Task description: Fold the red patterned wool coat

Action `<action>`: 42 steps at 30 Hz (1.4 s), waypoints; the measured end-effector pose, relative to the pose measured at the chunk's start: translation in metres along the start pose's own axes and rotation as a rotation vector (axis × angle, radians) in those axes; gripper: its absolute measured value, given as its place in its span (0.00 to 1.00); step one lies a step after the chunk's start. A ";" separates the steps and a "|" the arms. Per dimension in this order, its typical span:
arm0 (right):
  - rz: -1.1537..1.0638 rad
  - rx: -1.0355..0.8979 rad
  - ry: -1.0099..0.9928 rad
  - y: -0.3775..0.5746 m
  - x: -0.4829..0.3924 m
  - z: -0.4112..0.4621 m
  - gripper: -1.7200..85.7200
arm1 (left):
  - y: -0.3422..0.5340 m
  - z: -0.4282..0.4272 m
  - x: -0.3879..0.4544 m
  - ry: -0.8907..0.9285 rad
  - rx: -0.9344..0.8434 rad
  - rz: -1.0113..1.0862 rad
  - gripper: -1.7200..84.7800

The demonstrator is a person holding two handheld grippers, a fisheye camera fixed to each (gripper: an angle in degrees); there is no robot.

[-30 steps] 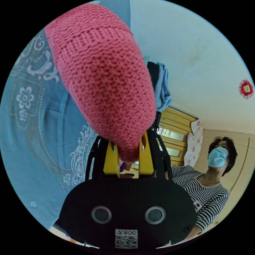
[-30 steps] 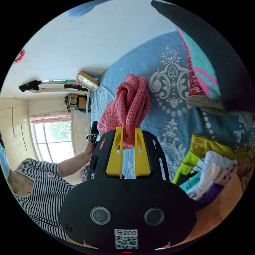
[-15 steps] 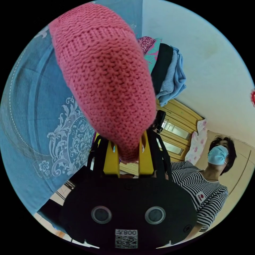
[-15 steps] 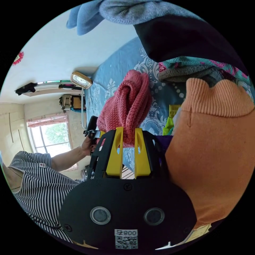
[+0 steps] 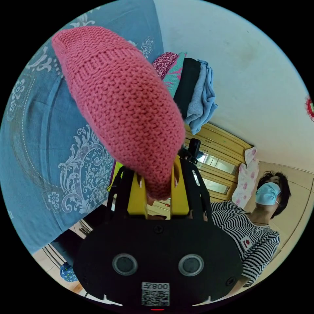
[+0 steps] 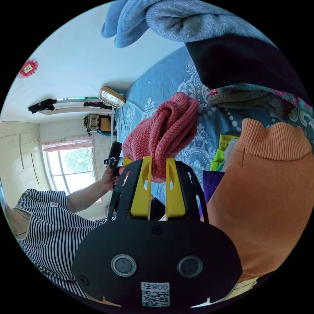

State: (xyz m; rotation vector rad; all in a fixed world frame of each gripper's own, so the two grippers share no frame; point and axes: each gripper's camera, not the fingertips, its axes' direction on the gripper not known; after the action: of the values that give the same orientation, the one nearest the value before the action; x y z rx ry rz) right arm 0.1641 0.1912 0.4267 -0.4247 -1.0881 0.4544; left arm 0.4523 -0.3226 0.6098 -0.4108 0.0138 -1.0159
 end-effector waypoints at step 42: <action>-0.053 0.261 0.139 0.083 0.191 -0.380 0.11 | 0.161 -0.077 0.323 -0.179 0.310 -0.038 0.22</action>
State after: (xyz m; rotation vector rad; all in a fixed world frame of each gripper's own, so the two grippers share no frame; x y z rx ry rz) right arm 0.5727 0.3247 0.3705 -0.1932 -0.8899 0.5048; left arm 0.7413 -0.5409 0.5414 -0.2178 -0.3098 -0.9961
